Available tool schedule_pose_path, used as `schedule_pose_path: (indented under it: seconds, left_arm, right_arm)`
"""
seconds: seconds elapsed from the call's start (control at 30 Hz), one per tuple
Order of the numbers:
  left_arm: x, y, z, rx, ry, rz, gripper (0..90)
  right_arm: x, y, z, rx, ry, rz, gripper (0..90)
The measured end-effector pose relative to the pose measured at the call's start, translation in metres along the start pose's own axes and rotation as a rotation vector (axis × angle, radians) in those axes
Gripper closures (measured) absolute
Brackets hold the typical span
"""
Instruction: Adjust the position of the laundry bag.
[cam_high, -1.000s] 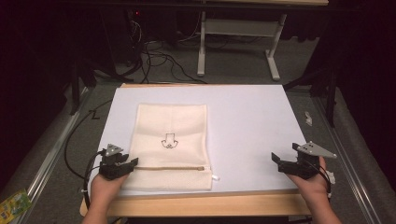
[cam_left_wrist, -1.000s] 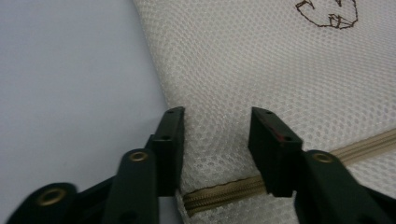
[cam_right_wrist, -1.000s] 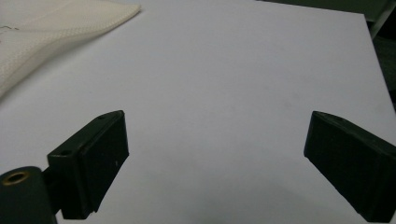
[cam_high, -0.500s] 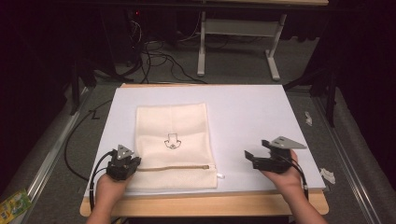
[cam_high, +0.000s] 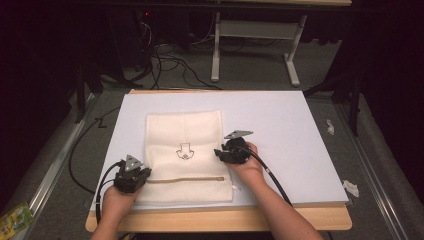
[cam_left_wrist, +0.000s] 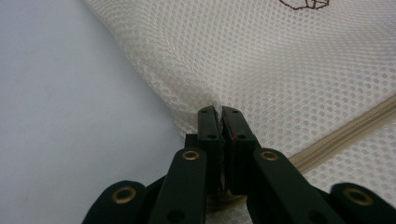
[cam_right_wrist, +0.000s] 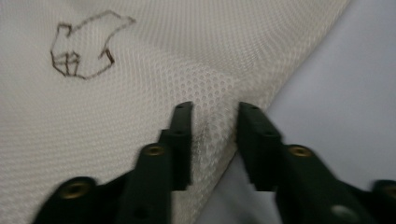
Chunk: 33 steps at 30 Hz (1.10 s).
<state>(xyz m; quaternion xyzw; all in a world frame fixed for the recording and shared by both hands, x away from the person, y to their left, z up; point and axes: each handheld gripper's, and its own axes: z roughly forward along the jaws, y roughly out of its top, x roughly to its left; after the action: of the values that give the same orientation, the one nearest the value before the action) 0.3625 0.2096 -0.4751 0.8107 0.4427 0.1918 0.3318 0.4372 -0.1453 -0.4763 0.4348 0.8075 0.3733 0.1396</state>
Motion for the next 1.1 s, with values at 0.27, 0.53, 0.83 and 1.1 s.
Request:
schedule_pose_path:
  seconds: [0.27, 0.53, 0.83, 1.1]
  left_arm:
    - [-0.036, 0.016, 0.014, -0.009, -0.05, 0.082, 87.4]
    - [-0.089, 0.047, 0.046, -0.038, -0.121, 0.144, 86.9]
    - [-0.098, 0.053, 0.057, -0.077, -0.122, 0.104, 81.0]
    - [-0.08, 0.041, 0.025, -0.175, -0.125, 0.043, 45.8]
  right_arm:
    - [-0.024, -0.016, -0.029, 0.005, -0.05, -0.028, 87.5]
    - [-0.075, -0.045, -0.068, 0.001, -0.151, 0.02, 87.3]
    - [-0.094, -0.058, -0.083, -0.008, -0.181, 0.065, 73.1]
    - [-0.083, -0.065, -0.132, -0.064, -0.141, 0.088, 51.0]
